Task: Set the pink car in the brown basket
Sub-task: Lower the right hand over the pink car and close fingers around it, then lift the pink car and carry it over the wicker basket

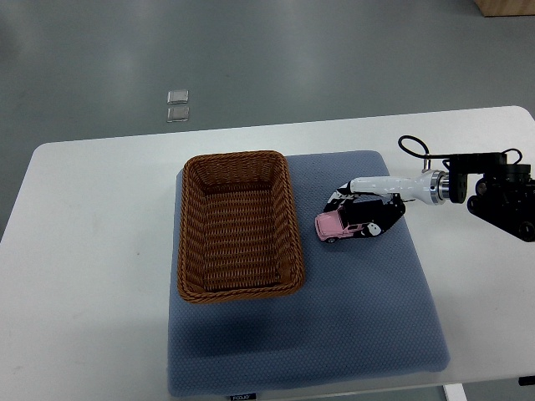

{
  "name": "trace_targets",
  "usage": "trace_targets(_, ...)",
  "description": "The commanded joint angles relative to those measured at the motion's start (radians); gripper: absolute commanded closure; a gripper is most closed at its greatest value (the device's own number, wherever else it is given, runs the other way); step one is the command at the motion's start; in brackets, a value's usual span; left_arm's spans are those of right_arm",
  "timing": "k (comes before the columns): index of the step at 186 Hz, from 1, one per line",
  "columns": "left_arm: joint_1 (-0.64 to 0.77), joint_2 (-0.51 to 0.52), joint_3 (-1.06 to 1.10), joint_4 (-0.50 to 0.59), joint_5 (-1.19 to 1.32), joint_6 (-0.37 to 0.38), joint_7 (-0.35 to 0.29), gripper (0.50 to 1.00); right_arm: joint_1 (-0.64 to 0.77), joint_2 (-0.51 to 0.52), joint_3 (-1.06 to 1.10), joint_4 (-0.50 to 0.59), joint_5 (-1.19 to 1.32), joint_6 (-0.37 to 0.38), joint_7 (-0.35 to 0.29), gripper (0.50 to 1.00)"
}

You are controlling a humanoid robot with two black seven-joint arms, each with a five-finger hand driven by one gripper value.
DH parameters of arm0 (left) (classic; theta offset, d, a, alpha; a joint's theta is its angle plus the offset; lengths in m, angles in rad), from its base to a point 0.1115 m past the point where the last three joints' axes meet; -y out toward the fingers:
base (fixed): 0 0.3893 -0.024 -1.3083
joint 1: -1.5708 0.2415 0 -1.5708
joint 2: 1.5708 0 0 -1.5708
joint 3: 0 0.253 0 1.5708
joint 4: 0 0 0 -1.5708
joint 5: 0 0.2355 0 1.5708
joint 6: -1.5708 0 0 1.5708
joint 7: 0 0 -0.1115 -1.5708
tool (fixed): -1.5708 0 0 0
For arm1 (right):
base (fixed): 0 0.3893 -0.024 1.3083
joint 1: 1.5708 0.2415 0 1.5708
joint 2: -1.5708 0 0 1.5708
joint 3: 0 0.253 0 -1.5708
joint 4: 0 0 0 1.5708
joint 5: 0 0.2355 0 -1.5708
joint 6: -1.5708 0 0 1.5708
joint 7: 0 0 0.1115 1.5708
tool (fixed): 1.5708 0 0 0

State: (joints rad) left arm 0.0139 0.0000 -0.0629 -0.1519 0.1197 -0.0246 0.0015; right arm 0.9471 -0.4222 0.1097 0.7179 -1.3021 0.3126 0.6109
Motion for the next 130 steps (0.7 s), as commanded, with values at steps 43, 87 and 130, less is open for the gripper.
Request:
trace_targets(43, 0.0, 0.0, 0.0, 0.0, 0.0, 0.0, 0.0, 0.5, 0.002, -0.001, -0.007, -0.006, 0.0, -0.001, 0.0, 0.881)
trace_targets(87, 0.0, 0.0, 0.0, 0.0, 0.0, 0.0, 0.0, 0.5, 0.007, -0.015, 0.001, -0.008, 0.0, -0.001, 0.0, 0.969)
trace_targets(130, 0.0, 0.0, 0.0, 0.0, 0.0, 0.0, 0.0, 0.5, 0.009, -0.017, 0.013, -0.009, 0.015, 0.0, 0.0, 1.0)
